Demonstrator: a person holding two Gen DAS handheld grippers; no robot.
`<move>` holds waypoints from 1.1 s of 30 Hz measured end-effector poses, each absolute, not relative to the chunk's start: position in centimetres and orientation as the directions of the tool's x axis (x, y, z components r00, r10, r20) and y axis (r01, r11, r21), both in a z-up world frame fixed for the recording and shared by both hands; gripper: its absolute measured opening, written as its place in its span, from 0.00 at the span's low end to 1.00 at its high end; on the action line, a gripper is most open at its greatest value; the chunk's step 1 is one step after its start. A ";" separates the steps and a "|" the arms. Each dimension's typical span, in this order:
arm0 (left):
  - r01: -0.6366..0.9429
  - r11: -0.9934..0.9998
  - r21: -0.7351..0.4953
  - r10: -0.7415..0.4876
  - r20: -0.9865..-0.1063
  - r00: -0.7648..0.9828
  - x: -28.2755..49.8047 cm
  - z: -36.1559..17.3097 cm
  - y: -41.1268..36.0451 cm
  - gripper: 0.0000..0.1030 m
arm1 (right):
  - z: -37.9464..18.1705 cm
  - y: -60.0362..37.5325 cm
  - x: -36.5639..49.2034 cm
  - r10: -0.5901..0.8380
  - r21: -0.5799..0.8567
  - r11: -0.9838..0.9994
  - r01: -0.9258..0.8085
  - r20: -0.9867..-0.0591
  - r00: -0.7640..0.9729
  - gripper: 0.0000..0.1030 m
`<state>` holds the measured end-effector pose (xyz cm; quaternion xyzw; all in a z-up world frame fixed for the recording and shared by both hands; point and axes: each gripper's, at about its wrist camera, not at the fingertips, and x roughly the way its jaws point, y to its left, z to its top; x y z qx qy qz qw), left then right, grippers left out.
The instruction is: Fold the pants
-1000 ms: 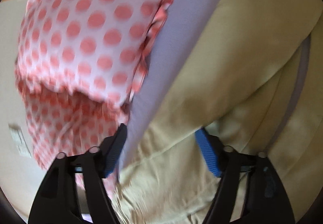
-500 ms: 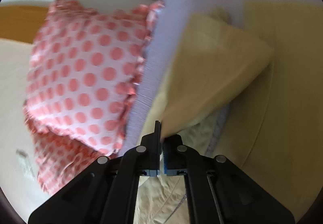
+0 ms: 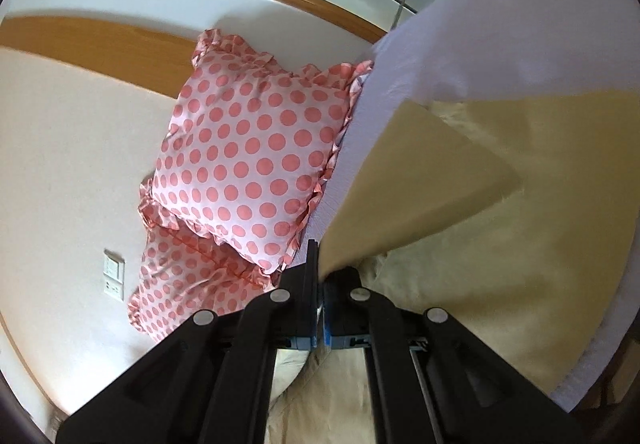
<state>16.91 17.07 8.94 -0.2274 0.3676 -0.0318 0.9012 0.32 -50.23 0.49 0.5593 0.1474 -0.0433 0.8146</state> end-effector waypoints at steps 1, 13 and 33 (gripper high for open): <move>-0.120 0.896 -0.428 -0.216 -0.655 0.724 17.8 8.8 17.2 0.98 | 0.8 -50.1 0.2 0.092 0.895 0.380 0.233 -0.287 0.954 0.02; -0.349 0.892 -0.285 -0.074 -0.856 0.511 29.4 4.5 18.6 0.14 | 1.6 -50.2 1.3 0.103 0.867 0.449 0.216 -0.290 0.951 0.02; -0.299 0.819 -0.490 -0.115 -0.650 0.751 -6.2 2.8 20.1 0.08 | -2.1 -52.2 -5.6 0.080 0.800 0.472 0.370 -0.457 0.886 0.02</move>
